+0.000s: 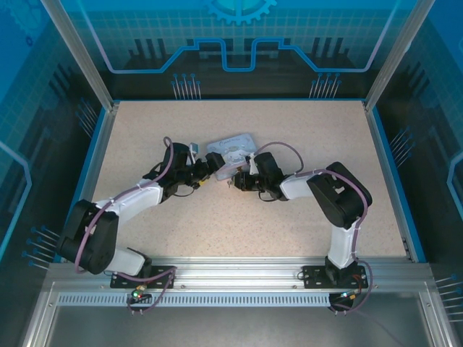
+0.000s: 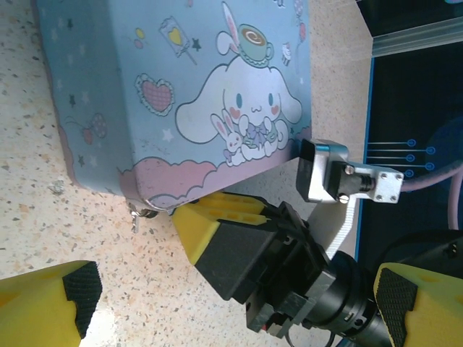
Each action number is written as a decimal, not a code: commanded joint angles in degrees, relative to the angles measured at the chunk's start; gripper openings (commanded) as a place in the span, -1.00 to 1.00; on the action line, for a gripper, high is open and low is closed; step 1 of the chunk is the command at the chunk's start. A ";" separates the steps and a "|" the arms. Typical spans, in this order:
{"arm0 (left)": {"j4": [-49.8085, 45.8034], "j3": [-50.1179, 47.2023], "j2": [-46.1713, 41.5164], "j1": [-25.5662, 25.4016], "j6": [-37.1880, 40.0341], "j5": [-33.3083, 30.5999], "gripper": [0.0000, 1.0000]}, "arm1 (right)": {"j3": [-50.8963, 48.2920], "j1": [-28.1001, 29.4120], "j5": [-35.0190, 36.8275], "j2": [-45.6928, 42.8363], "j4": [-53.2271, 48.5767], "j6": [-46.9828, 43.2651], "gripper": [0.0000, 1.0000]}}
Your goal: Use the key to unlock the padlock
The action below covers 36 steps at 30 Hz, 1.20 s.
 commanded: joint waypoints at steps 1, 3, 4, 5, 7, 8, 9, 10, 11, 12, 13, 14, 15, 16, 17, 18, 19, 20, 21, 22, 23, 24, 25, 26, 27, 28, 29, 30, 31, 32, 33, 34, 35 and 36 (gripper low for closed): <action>-1.09 3.10 1.15 0.93 2.26 -2.06 0.98 | -1.57 0.95 0.62 1.23 -2.17 2.05 -0.67; -3.33 4.31 1.76 1.12 3.60 -3.73 0.98 | -1.92 0.96 0.84 0.88 -2.13 2.41 -0.71; -4.79 5.09 2.19 1.09 4.53 -4.90 0.98 | -2.16 0.95 0.97 0.62 -2.21 2.54 -0.73; -6.70 6.04 2.64 1.13 5.42 -6.50 0.98 | -2.24 0.95 1.02 0.33 -2.38 2.59 -0.77; -8.92 7.55 3.61 1.13 7.51 -8.87 0.98 | -2.38 0.95 0.98 -0.12 -2.77 2.80 -0.83; -10.30 8.46 4.27 1.13 8.51 -10.31 0.98 | -2.46 0.95 0.98 -0.52 -2.99 2.97 -0.86; -11.44 9.16 4.91 1.13 9.60 -11.49 0.98 | -2.58 0.91 0.91 -0.85 -3.09 3.11 -0.88; -12.74 10.20 5.75 1.13 11.11 -12.84 0.98 | -2.77 0.94 0.83 -1.22 -3.10 3.50 -0.89; -14.12 11.28 6.69 1.13 12.06 -14.19 0.98 | -2.96 0.96 0.61 -1.51 -3.01 3.88 -0.90; -14.91 12.02 7.35 1.13 12.97 -15.21 0.98 | -3.12 0.99 0.41 -1.67 -3.05 4.31 -0.90; -15.59 12.75 8.27 1.13 13.97 -16.27 0.98 | -3.10 0.96 0.19 -1.80 -3.01 4.77 -0.91; -16.34 13.44 9.08 1.13 14.50 -17.20 0.98 | -3.14 0.96 -0.11 -1.88 -3.01 5.26 -0.91; -16.82 13.97 9.83 1.13 14.92 -17.99 0.98 | -3.24 0.96 -0.33 -1.83 -2.92 5.67 -0.91; -17.32 14.56 10.59 1.13 15.41 -18.63 0.98 | -3.22 0.94 -0.58 -1.80 -2.80 6.22 -0.92; -17.97 15.12 11.37 1.13 15.74 -19.38 0.98 | -3.28 0.94 -0.82 -1.70 -2.68 6.77 -0.92; -18.54 15.72 12.10 1.05 16.13 -20.14 0.98 | -3.24 0.96 -1.04 -1.63 -2.34 7.17 -0.92; -19.16 16.21 12.89 1.02 16.34 -21.05 0.98 | -3.38 0.91 -1.18 -1.54 -2.11 7.77 -0.92; -19.45 16.64 13.58 1.04 16.37 -21.45 0.98 | -3.60 0.96 -1.24 -1.50 -1.70 8.34 -0.92; -19.23 16.70 13.98 1.04 16.52 -21.39 0.98 | -3.99 0.96 -1.23 -1.60 -1.11 8.75 -0.89; -18.87 16.70 14.26 1.05 16.48 -21.34 0.98 | -4.57 0.89 -0.93 -1.78 -0.48 9.19 -0.82; -18.67 16.61 14.52 1.05 16.37 -21.31 0.98 | -5.22 0.91 -0.34 -2.22 -0.22 9.48 -0.74; -18.59 16.69 14.65 1.05 16.37 -21.33 0.98 | -5.76 0.91 0.45 -2.66 0.10 9.63 -0.66; -18.39 16.65 14.79 1.05 16.40 -21.33 0.98 | -6.56 0.79 1.15 -3.17 0.74 9.74 -0.56; -18.36 16.74 14.96 1.04 16.66 -21.34 0.98 | -7.43 0.61 1.89 -3.66 1.63 9.83 -0.44; -18.54 16.94 15.08 1.05 16.92 -21.55 0.98 | -7.88 0.45 2.41 -3.92 2.26 9.85 -0.36; -18.70 17.20 15.31 1.05 17.07 -21.69 0.98 | -8.15 0.04 2.41 -3.88 2.94 9.87 -0.30; -18.80 17.39 15.50 1.02 17.32 -21.62 0.98 | -8.10 -0.17 1.97 -3.75 3.79 9.88 -0.25; -18.81 17.44 15.67 1.05 17.42 -21.44 0.98 | -7.92 -0.23 1.65 -3.38 4.35 9.93 -0.21; -18.72 17.29 15.71 1.00 17.32 -21.45 0.98 | -7.23 -0.28 1.36 -2.94 4.39 9.72 -0.19; -18.53 17.16 15.71 1.05 17.34 -21.30 0.98 | -6.52 -0.20 0.97 -2.47 4.46 9.42 -0.19; -18.37 17.01 15.67 1.00 17.29 -21.17 0.98 | -5.88 -0.27 0.62 -1.83 4.50 9.30 -0.18; -18.34 16.94 15.69 1.05 17.33 -21.03 0.98 | -5.10 -0.08 0.34 -1.29 4.48 9.14 -0.18; -18.37 16.88 15.60 1.00 17.42 -21.00 0.98 | -4.40 -0.10 0.24 -0.74 4.46 8.96 -0.18; -18.37 16.86 15.63 1.10 17.39 -21.07 0.98 | -3.92 0.03 0.45 -0.22 4.30 8.81 -0.18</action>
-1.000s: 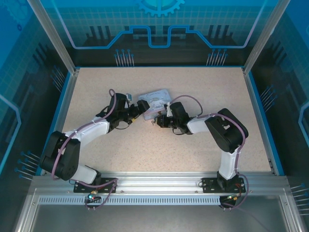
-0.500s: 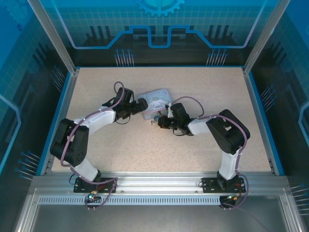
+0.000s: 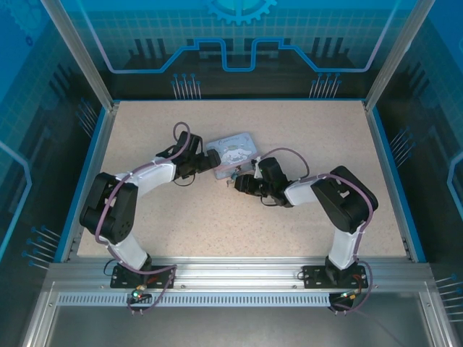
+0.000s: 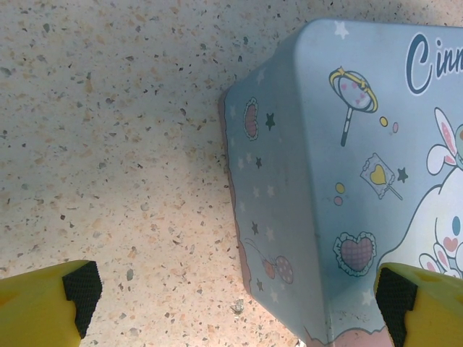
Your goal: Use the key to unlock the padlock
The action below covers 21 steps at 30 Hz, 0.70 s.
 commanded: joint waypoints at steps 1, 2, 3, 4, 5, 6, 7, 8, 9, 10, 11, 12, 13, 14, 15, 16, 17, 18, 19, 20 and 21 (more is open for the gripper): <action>-0.86 1.11 0.72 0.32 1.27 -0.66 0.98 | 2.46 -0.14 1.05 3.35 -0.91 -0.98 -0.17; -0.86 1.18 0.72 0.32 1.34 -0.66 0.98 | 2.95 -0.18 1.09 4.03 -0.78 -1.03 -0.17; -0.86 1.20 0.72 0.32 1.34 -0.66 0.98 | 3.46 -0.07 1.22 4.59 -0.70 -1.09 -0.16; -0.86 1.27 0.81 0.32 1.26 -0.65 0.98 | 3.89 -0.06 1.49 5.05 -0.70 -1.00 -0.16; -0.86 1.32 0.84 0.32 1.20 -0.66 0.98 | 4.41 -0.09 1.70 5.68 -0.78 -1.01 -0.15; -0.86 1.45 0.98 0.33 1.25 -0.50 0.98 | 4.84 -0.10 1.70 6.00 -0.84 -1.08 -0.14; -0.77 1.47 1.11 0.32 1.25 -0.43 0.98 | 5.56 -0.05 1.71 6.49 -1.27 -1.29 -0.14; -0.77 1.57 1.24 0.30 1.25 -0.39 0.98 | 6.09 -0.11 1.50 6.93 -1.65 -1.53 -0.14; -0.78 1.71 1.33 0.32 1.32 -0.36 0.98 | 6.05 -0.10 1.44 7.11 -1.66 -1.71 -0.14; -0.78 1.88 1.50 0.31 1.34 -0.29 0.98 | 6.11 -0.07 1.44 7.27 -2.11 -1.82 -0.14; -0.78 1.99 1.67 0.32 1.25 -0.30 0.98 | 7.97 -0.10 1.43 7.46 -2.43 -2.10 -0.15; -0.79 2.07 1.77 0.32 1.25 -0.21 0.98 | 8.13 -0.06 1.51 7.48 -2.44 -2.27 -0.15; -0.76 2.08 1.86 0.26 1.25 -0.11 0.98 | 8.13 -0.12 1.65 7.56 -2.30 -2.25 -0.15; -0.68 2.08 1.91 0.32 1.17 -0.07 0.98 | 8.15 -0.02 2.06 7.68 -2.27 -2.29 -0.15; -0.60 2.08 1.99 0.32 1.12 -0.01 0.98 | 8.28 -0.04 2.27 7.86 -2.05 -2.16 -0.15; -0.47 2.08 2.04 0.32 0.95 0.09 0.98 | 8.39 0.00 2.44 8.06 -1.79 -2.09 -0.15; -0.38 2.08 2.07 0.32 0.81 0.22 0.98 | 8.35 0.16 2.81 8.26 -1.54 -2.09 -0.15; -0.39 2.08 2.13 0.32 0.81 0.37 0.98 | 8.12 0.29 3.72 8.15 -1.40 -1.99 -0.15; -0.37 2.08 2.13 0.32 0.88 0.39 0.98 | 7.30 0.47 5.13 7.87 -0.92 -1.72 -0.15; -0.39 2.08 2.13 0.32 0.85 0.44 0.98 | 6.73 0.64 6.53 7.45 0.33 -1.39 -0.15; -0.36 2.08 2.13 0.32 0.82 0.44 0.98 | 4.53 0.68 7.57 7.05 1.45 -1.02 -0.14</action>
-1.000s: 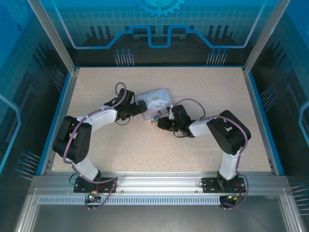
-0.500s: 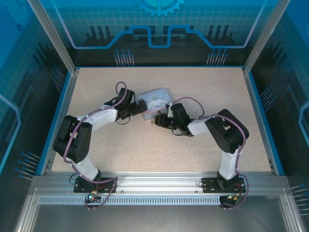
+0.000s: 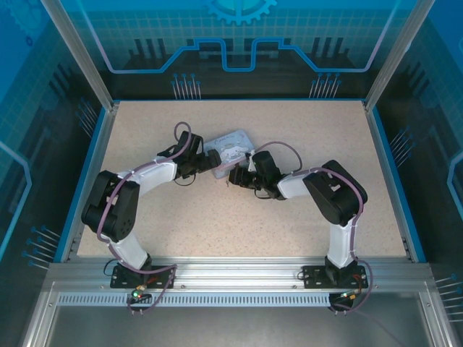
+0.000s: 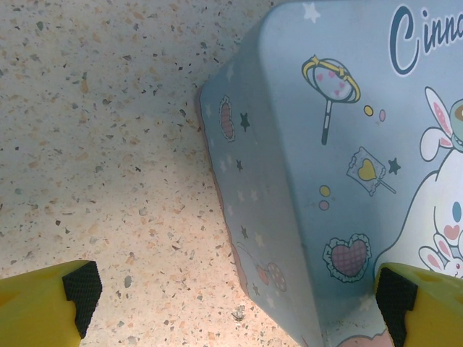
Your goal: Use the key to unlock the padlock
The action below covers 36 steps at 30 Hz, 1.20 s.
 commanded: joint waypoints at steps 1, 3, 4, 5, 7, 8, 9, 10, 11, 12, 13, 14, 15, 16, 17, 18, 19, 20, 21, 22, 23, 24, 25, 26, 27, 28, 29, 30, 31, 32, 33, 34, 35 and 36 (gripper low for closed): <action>-0.42 1.45 0.87 0.28 0.77 0.46 0.98 | -3.61 0.47 7.49 0.97 1.92 0.23 -0.14; -0.46 1.37 0.88 0.32 0.77 0.55 0.98 | -5.05 0.59 9.64 0.05 2.70 0.58 -0.12; -0.40 1.31 0.87 0.32 0.72 0.68 0.98 | -5.79 0.67 11.00 -0.55 3.06 0.74 -0.10; -0.35 1.32 0.84 0.32 0.84 0.71 0.98 | -6.24 0.75 11.92 -0.98 2.94 1.01 -0.09; -0.27 1.27 0.88 0.32 0.85 0.94 0.98 | -6.23 0.84 12.51 -1.07 3.15 1.11 -0.04; -0.29 1.35 0.97 0.32 0.83 1.03 0.98 | -5.60 0.82 12.17 -0.68 2.74 1.04 -0.04; -0.37 1.36 0.90 0.32 0.85 1.07 0.98 | -5.03 0.91 11.95 -0.19 2.55 1.07 -0.03; -0.33 1.36 0.88 0.32 0.83 1.08 0.98 | -4.49 1.02 11.60 0.38 2.56 1.06 -0.02; -0.28 1.45 0.79 0.32 0.85 1.08 0.98 | -3.84 1.03 10.76 1.14 2.68 1.16 -0.03; -0.27 1.45 0.79 0.30 0.81 1.08 0.98 | -3.17 1.07 9.74 1.89 2.99 1.07 -0.03; -0.36 1.45 0.69 0.32 0.86 1.08 0.98 | -2.73 1.09 8.66 2.64 3.68 1.02 -0.03; -0.27 1.50 0.70 0.28 0.83 1.08 0.98 | -2.30 1.17 7.43 3.25 4.23 0.84 -0.04; -0.27 1.49 0.79 0.32 0.85 1.14 0.98 | -2.07 1.25 6.45 3.76 4.71 0.90 -0.04; -0.19 1.45 0.73 0.30 0.77 1.36 0.98 | -2.05 1.20 5.28 4.22 5.76 0.81 -0.05; -0.10 1.45 0.87 0.32 0.68 1.41 0.98 | -2.09 1.20 4.35 4.67 6.70 0.77 -0.06; -0.01 1.46 0.96 0.32 0.70 1.43 0.98 | -2.22 1.15 3.45 4.89 7.48 0.65 -0.07; 0.06 1.36 1.05 0.32 0.59 1.56 0.98 | -2.27 1.21 2.37 5.20 8.38 0.40 -0.08; 0.23 1.32 1.17 0.37 0.47 1.65 0.98 | -2.33 1.20 1.64 5.30 8.74 0.29 -0.10; 0.33 1.29 1.30 0.33 0.46 1.69 0.98 | -2.42 1.19 1.15 5.46 9.17 0.06 -0.12; 0.34 1.27 1.32 0.32 0.41 1.78 0.98 | -2.58 1.28 0.60 5.39 9.60 -0.16 -0.16; 0.43 1.19 1.32 0.32 0.33 1.82 0.98 | -2.75 1.28 0.25 5.27 9.61 -0.49 -0.18; 0.50 1.17 1.32 0.32 0.22 1.87 0.98 | -2.96 1.29 0.11 5.10 9.61 -0.59 -0.19; 0.53 1.18 1.31 0.32 0.23 1.97 0.98 | -3.25 1.29 0.08 4.92 9.68 -0.76 -0.20; 0.53 1.27 1.32 0.32 0.31 1.96 0.98 | -3.56 1.29 0.08 4.77 9.78 -0.85 -0.21; 0.50 1.27 1.32 0.32 0.32 1.96 0.98 | -3.93 1.29 0.11 4.48 9.85 -1.07 -0.21; 0.50 1.27 1.32 0.33 0.32 2.02 0.98 | -4.16 1.29 0.09 4.34 9.79 -1.31 -0.21; 0.52 1.27 1.31 0.37 0.34 1.96 0.98 | -4.20 1.27 0.16 4.17 9.49 -1.46 -0.22; 0.53 1.27 1.32 0.32 0.23 1.96 0.98 | -4.43 1.28 0.17 4.09 9.44 -1.60 -0.22; 0.53 1.27 1.32 0.32 0.22 1.96 0.98 | -4.47 1.40 0.14 4.07 9.45 -1.78 -0.23; 0.48 1.27 1.21 0.32 0.24 1.96 0.98 | -4.56 1.38 0.09 4.07 9.29 -1.94 -0.24; 0.55 1.27 1.23 0.32 0.23 1.97 0.98 | -4.65 1.36 0.02 4.12 9.18 -2.00 -0.26; 0.46 1.27 1.23 0.32 0.20 1.96 0.98 | -4.80 1.38 -0.03 4.08 9.09 -2.09 -0.28; 0.44 1.35 1.14 0.32 0.18 1.96 0.98 | -5.05 1.46 0.00 4.01 9.20 -2.09 -0.30; 0.42 1.36 1.12 0.32 0.22 1.93 0.98 | -5.22 1.46 0.10 3.99 9.35 -2.12 -0.31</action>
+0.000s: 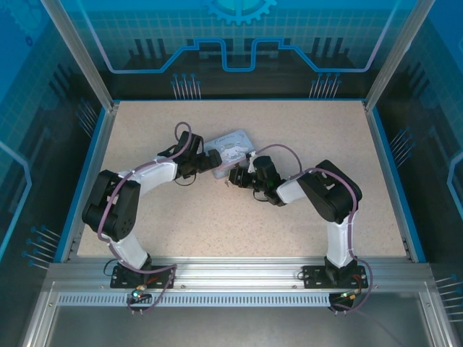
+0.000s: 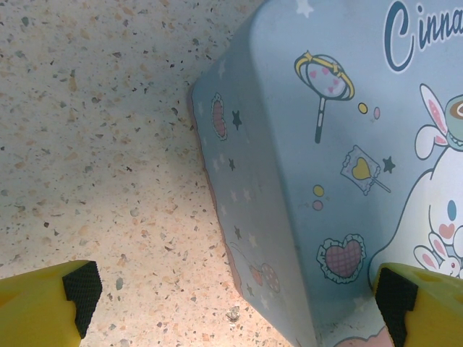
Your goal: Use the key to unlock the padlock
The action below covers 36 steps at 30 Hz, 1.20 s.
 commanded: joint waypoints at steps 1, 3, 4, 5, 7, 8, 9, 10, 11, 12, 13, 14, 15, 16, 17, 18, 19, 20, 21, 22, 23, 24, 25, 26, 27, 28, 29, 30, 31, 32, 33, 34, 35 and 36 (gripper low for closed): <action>-0.25 1.44 0.75 0.32 0.28 1.04 0.98 | -2.27 0.69 -2.47 1.37 -3.16 -0.42 -0.34; -0.36 1.61 0.75 0.33 0.37 1.04 0.98 | -2.69 0.68 -2.22 1.32 -3.06 -0.25 -0.38; -0.39 1.62 0.72 0.35 0.37 1.01 0.98 | -2.72 0.66 -2.05 1.33 -3.06 -0.17 -0.40; -0.36 1.62 0.69 0.32 0.42 1.05 0.98 | -2.79 0.70 -1.87 1.34 -3.11 -0.01 -0.42; -0.44 1.70 0.75 0.32 0.46 0.99 0.98 | -2.69 0.70 -1.53 1.32 -3.39 0.21 -0.49; -0.44 1.71 0.75 0.32 0.46 1.07 0.98 | -2.72 0.64 -1.28 1.24 -3.49 0.27 -0.52; -0.44 1.63 0.70 0.38 0.36 1.06 0.98 | -2.64 0.68 -1.15 1.15 -3.56 0.45 -0.57; -0.44 1.62 0.82 0.32 0.24 1.05 0.98 | -2.55 0.70 -1.14 1.06 -3.68 0.47 -0.63; -0.40 1.55 0.79 0.33 0.21 0.95 0.98 | -2.38 0.70 -1.02 0.97 -3.98 0.67 -0.68; -0.44 1.53 0.84 0.32 0.19 0.95 0.98 | -2.28 0.64 -1.03 0.90 -4.12 0.73 -0.70; -0.44 1.55 0.84 0.32 0.07 0.95 0.98 | -2.30 0.62 -1.07 0.75 -4.12 0.90 -0.75; -0.54 1.53 0.77 0.32 0.08 0.96 0.98 | -2.37 0.62 -0.89 0.56 -4.12 1.15 -0.78; -0.58 1.45 0.84 0.32 0.11 0.91 0.98 | -2.37 0.59 -0.77 0.37 -4.12 1.30 -0.82; -0.67 1.45 0.84 0.28 0.17 0.81 0.98 | -2.46 0.59 -0.72 0.14 -4.12 1.63 -0.85; -0.78 1.45 0.84 0.32 0.29 0.66 0.98 | -2.63 0.53 -0.64 -0.07 -4.21 1.90 -0.86; -1.03 1.40 0.84 0.33 0.36 0.47 0.98 | -2.72 0.52 -0.63 -0.33 -4.13 2.24 -0.87; -1.22 1.36 0.84 0.32 0.58 0.12 0.98 | -3.00 0.50 -0.54 -0.68 -3.95 2.65 -0.89; -1.36 1.28 0.73 0.32 0.66 -0.06 0.98 | -3.24 0.35 -0.52 -1.07 -3.82 3.07 -0.91; -1.33 1.19 0.72 0.32 0.77 -0.30 0.98 | -3.50 0.25 -0.69 -1.31 -3.47 3.66 -0.92; -1.48 1.09 0.70 0.32 0.79 -0.54 0.98 | -3.75 0.06 -0.94 -1.59 -3.09 4.28 -0.92; -1.63 1.09 0.80 0.32 0.85 -0.61 0.98 | -3.86 -0.04 -1.13 -1.82 -2.74 4.98 -0.92; -1.58 1.05 0.82 0.32 0.89 -0.77 0.98 | -4.04 -0.12 -1.38 -2.07 -2.29 5.60 -0.92; -1.73 1.07 0.93 0.32 0.90 -0.87 0.98 | -4.19 -0.11 -1.50 -2.28 -1.91 6.41 -0.93; -1.80 1.09 0.97 0.33 0.90 -0.91 0.98 | -4.29 -0.15 -1.58 -2.45 -1.56 7.23 -0.93; -1.84 1.01 1.01 0.32 0.94 -0.97 0.98 | -4.48 -0.15 -1.59 -2.70 -1.04 8.01 -0.93; -1.80 0.93 0.97 0.32 0.91 -1.04 0.98 | -4.78 -0.18 -1.59 -2.95 -0.43 8.83 -0.94; -1.82 0.83 1.01 0.32 0.92 -1.20 0.98 | -4.94 -0.22 -1.51 -3.11 0.06 9.75 -0.94; -1.84 0.83 1.01 0.34 0.90 -1.23 0.98 | -5.25 -0.34 -1.21 -3.24 0.63 11.16 -0.95; -1.84 0.72 1.01 0.32 0.90 -1.30 0.98 | -5.59 -0.45 -1.09 -3.23 1.65 12.56 -0.96; -1.83 0.74 1.09 0.32 0.80 -1.26 0.98 | -5.81 -0.61 -0.83 -3.15 2.37 13.95 -0.96; -1.84 0.63 1.19 0.32 0.81 -1.25 0.98 | -6.26 -0.79 -0.67 -2.86 3.86 15.45 -0.96; -1.84 0.64 1.27 0.34 0.72 -1.16 0.98 | -6.49 -0.96 -0.72 -2.52 5.36 17.08 -0.97; -1.84 0.53 1.34 0.32 0.64 -1.14 0.98 | -6.68 -1.18 -0.67 -2.16 6.51 18.42 -0.96; -1.84 0.49 1.32 0.32 0.60 -1.13 0.98 | -6.90 -1.30 -0.74 -1.73 7.98 19.87 -0.97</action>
